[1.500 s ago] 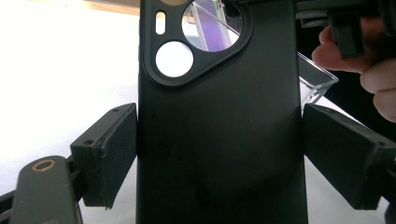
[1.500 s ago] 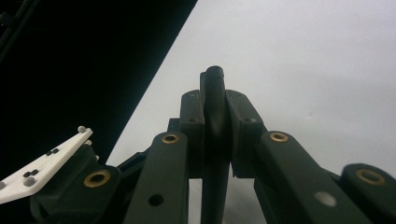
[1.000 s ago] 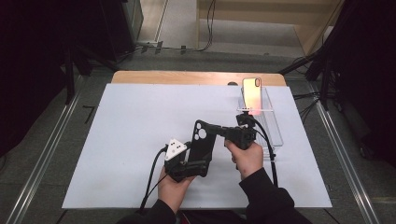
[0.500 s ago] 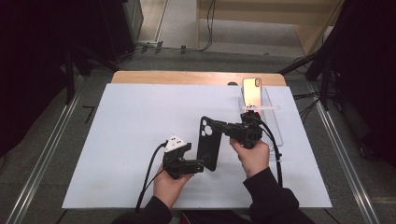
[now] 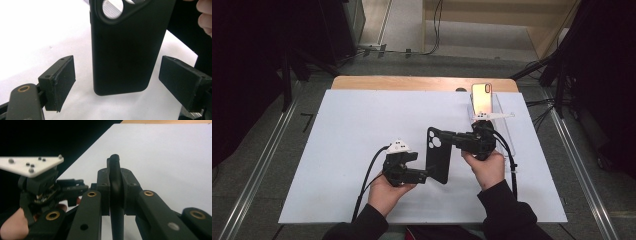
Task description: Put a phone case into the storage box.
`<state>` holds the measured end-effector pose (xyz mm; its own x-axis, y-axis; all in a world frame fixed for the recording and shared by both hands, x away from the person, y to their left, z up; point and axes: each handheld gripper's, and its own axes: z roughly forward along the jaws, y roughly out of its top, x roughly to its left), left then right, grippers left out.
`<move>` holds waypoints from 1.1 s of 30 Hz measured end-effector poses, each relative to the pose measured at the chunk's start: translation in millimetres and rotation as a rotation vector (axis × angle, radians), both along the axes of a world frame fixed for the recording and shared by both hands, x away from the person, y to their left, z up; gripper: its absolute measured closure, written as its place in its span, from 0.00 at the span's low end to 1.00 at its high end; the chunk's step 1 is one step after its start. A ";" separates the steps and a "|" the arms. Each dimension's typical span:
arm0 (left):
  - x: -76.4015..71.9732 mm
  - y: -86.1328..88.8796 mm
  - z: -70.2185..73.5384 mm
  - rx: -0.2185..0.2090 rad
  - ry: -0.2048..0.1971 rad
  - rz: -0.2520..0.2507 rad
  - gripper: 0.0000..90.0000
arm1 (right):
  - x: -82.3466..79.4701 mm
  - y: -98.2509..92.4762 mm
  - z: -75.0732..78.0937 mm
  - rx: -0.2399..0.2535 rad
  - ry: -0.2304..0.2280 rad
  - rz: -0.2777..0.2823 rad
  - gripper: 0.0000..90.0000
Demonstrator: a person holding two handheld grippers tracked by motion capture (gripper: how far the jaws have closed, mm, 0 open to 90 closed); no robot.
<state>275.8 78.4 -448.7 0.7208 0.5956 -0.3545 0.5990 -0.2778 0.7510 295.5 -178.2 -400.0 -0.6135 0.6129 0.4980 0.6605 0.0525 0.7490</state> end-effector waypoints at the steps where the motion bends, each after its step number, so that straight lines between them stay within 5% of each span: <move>1: 1.5 1.5 1.9 -0.004 0.007 -0.009 0.16 | -0.5 0.1 -0.3 -0.003 -0.002 0.009 0.86; 8: 7.1 10.5 13.6 0.008 0.008 -0.081 0.19 | -3.1 0.8 -1.2 -0.010 -0.010 0.076 0.86; 13: 12.2 14.7 17.9 -0.003 0.055 -0.118 0.19 | -2.9 -1.0 -1.2 -0.011 -0.011 0.104 0.86; 21: 17.3 16.8 29.5 -0.015 0.047 -0.174 0.19 | -4.8 -3.9 3.0 -0.024 -0.056 0.155 0.85; 27: 19.1 20.0 39.0 -0.008 -0.023 -0.201 0.26 | -5.4 -6.1 5.4 -0.036 -0.070 0.185 0.85; 33: 22.1 22.5 47.1 0.009 -0.042 -0.232 0.27 | -8.1 -4.8 9.3 -0.049 -0.109 0.241 0.85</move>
<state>298.0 100.9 -401.6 0.8528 0.4151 -0.3168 0.4865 -0.4110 0.7710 287.4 -183.0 -390.7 -0.7930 0.4639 0.3948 0.5403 0.2364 0.8076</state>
